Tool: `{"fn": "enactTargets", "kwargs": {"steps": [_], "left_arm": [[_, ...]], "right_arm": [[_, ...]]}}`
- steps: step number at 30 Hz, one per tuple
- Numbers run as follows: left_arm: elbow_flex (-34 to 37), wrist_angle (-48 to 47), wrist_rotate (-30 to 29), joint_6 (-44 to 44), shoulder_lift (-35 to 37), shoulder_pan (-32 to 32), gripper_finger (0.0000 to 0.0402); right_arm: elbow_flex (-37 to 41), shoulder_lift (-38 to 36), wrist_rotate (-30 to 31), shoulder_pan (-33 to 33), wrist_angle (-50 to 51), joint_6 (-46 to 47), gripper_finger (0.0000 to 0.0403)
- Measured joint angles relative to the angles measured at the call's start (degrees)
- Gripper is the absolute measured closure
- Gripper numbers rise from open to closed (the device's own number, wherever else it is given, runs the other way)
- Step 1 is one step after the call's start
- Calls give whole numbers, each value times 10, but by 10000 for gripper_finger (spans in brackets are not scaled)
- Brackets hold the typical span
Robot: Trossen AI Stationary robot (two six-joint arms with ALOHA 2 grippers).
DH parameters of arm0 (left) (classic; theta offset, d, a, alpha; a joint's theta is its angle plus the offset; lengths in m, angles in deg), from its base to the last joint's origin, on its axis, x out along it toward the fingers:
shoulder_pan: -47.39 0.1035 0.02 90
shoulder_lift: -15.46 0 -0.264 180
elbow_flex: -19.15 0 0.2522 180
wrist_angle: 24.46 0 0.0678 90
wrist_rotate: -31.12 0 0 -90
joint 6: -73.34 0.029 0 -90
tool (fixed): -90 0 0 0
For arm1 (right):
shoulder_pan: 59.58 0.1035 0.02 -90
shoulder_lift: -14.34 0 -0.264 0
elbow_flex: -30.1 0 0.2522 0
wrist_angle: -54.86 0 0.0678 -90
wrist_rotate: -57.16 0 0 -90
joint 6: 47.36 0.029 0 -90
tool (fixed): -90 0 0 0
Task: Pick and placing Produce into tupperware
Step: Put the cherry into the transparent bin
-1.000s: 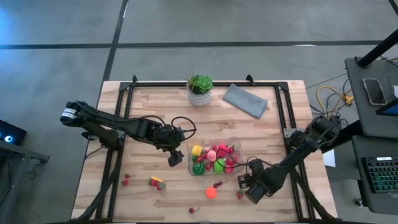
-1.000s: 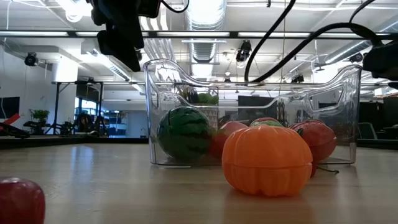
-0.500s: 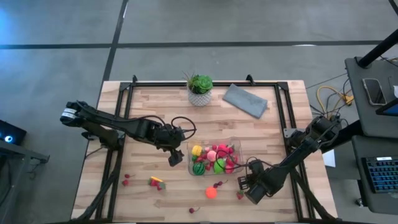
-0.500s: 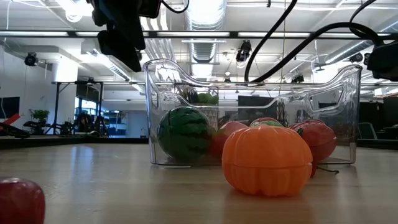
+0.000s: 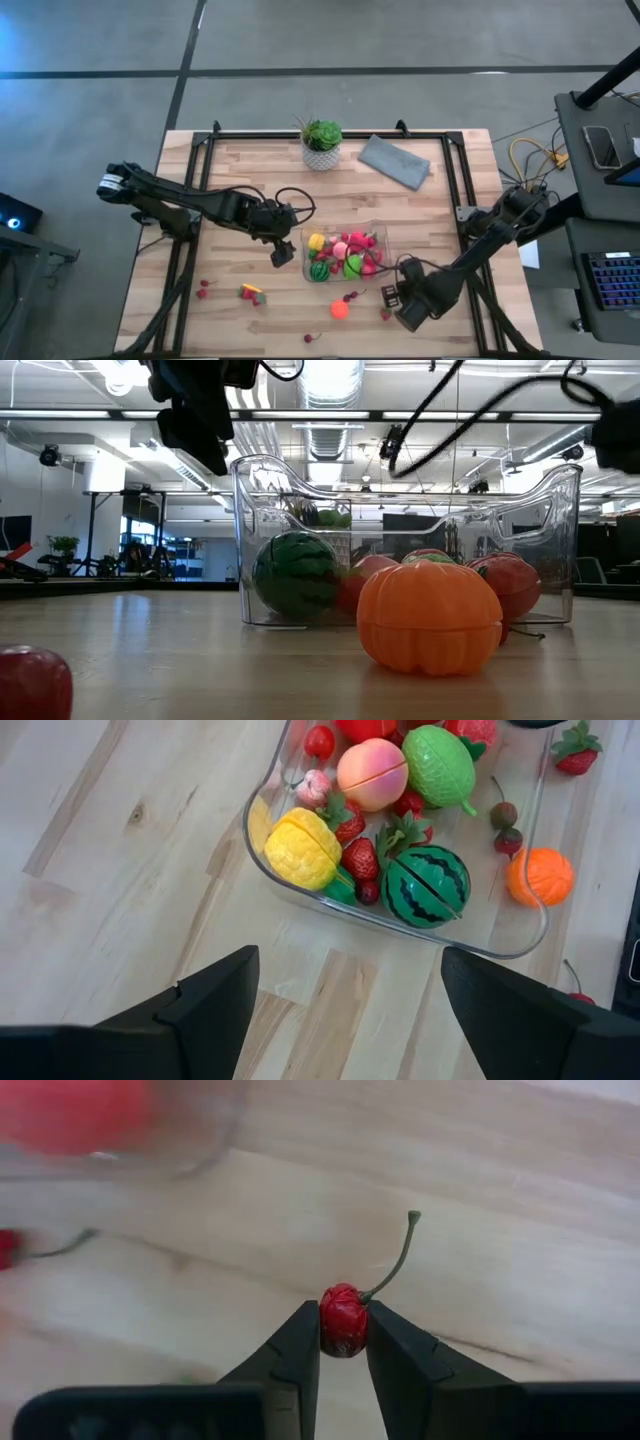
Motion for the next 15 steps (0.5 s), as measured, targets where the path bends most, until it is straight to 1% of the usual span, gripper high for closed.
{"fn": "enactTargets", "kwargs": {"steps": [3, 8, 10, 12, 15], "left_arm": [[0, 0, 0, 0, 0, 0, 103], [0, 1, 0, 5, 0, 0, 103], [0, 1, 0, 9, 0, 0, 103], [0, 1, 0, 9, 0, 0, 103], [0, 1, 0, 9, 0, 0, 103]], "right_arm": [[-50, -10, 28, 11, 60, -1, 331], [-163, -29, 93, 28, 232, -28, 331], [-203, -38, 137, 27, 281, -66, 331], [-229, -48, 178, 13, 297, -123, 331], [-245, -60, 182, -30, 285, -220, 331]]}}
